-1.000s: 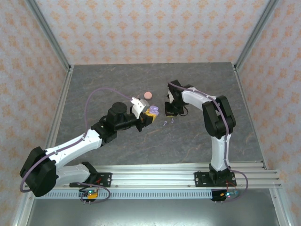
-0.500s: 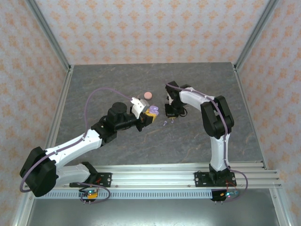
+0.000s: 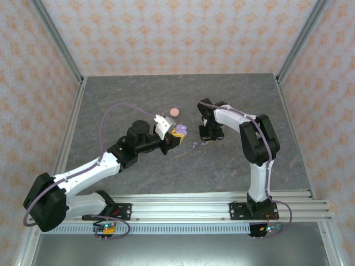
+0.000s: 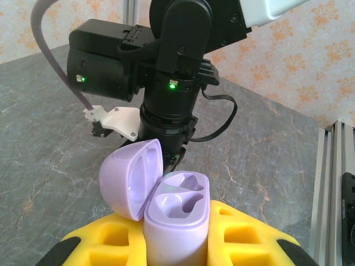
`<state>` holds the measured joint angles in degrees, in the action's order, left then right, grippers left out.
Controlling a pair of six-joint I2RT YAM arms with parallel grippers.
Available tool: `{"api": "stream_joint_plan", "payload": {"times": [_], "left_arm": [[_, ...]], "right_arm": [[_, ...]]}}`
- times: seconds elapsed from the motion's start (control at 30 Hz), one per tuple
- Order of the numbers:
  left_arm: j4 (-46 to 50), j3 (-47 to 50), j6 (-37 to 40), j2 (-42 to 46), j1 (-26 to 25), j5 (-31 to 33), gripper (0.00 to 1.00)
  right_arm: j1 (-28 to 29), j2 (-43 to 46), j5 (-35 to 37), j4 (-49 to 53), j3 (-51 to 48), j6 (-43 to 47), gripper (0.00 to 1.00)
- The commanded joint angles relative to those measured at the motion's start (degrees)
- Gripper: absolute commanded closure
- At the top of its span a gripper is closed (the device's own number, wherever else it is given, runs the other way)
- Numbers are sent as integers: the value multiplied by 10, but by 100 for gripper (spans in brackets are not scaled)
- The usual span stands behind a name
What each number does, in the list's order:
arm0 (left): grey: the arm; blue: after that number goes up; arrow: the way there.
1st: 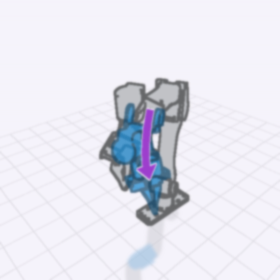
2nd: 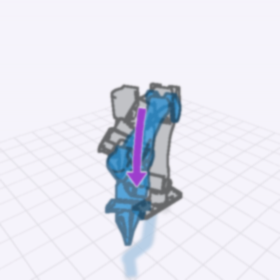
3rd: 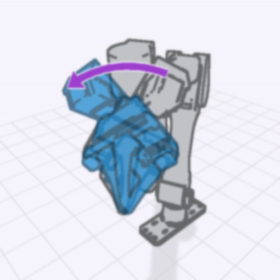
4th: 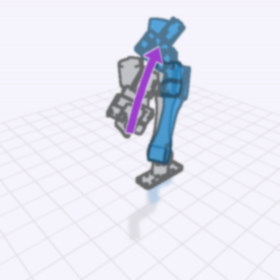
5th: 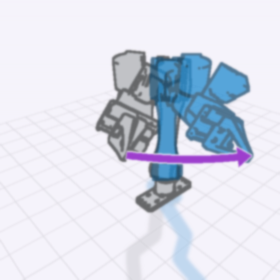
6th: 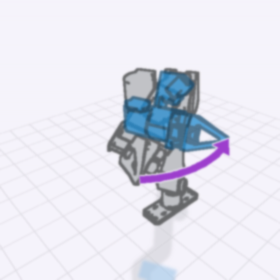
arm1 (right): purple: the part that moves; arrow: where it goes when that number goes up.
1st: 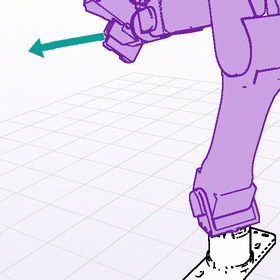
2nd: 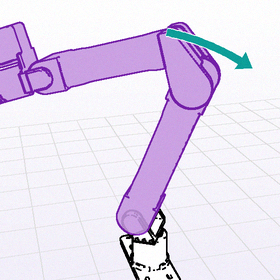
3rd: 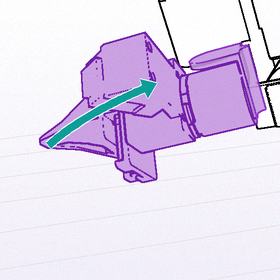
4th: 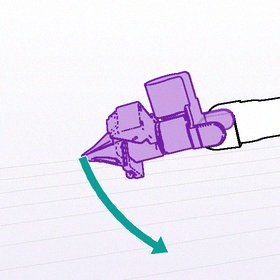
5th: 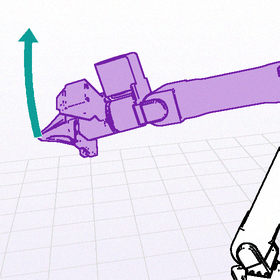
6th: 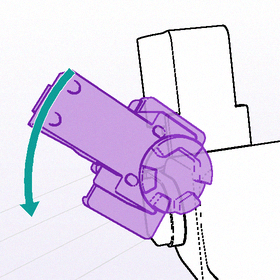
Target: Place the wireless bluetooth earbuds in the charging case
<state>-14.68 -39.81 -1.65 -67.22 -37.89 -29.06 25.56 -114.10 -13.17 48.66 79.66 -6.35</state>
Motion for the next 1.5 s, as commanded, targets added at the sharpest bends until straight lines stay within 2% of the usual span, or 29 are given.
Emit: {"api": "stream_joint_plan", "payload": {"times": [0.0, 0.17, 0.33, 0.7, 0.83, 0.9, 0.97, 1.13, 1.47], "left_arm": [[-3, -10, 5, 9, -4, 8, 91], [-3, -10, 3, 9, -4, 6, 91], [-4, -10, -2, 8, -4, 6, 91], [6, -9, -2, 22, -4, 7, 91], [7, -9, -2, 27, -4, 9, 91], [7, -8, -2, 29, -4, 9, 91], [7, -9, -2, 30, -3, 11, 91], [5, -7, -2, 33, -3, 13, 91], [6, 0, 1, 38, -3, 18, 91]], "right_arm": [[-4, 24, 20, 33, -26, 18, 92], [-1, 48, -42, 9, -52, 47, 92], [6, 50, -70, 1, -61, 61, 91], [13, 92, -79, -14, -65, 66, 89], [13, 132, -64, -19, -69, 76, 82], [14, 143, -67, -26, -70, 84, 73], [14, 142, -69, -31, -67, 93, 67], [23, 117, -69, -33, -45, 120, 64], [30, 54, -57, -6, -6, 141, 69]]}}
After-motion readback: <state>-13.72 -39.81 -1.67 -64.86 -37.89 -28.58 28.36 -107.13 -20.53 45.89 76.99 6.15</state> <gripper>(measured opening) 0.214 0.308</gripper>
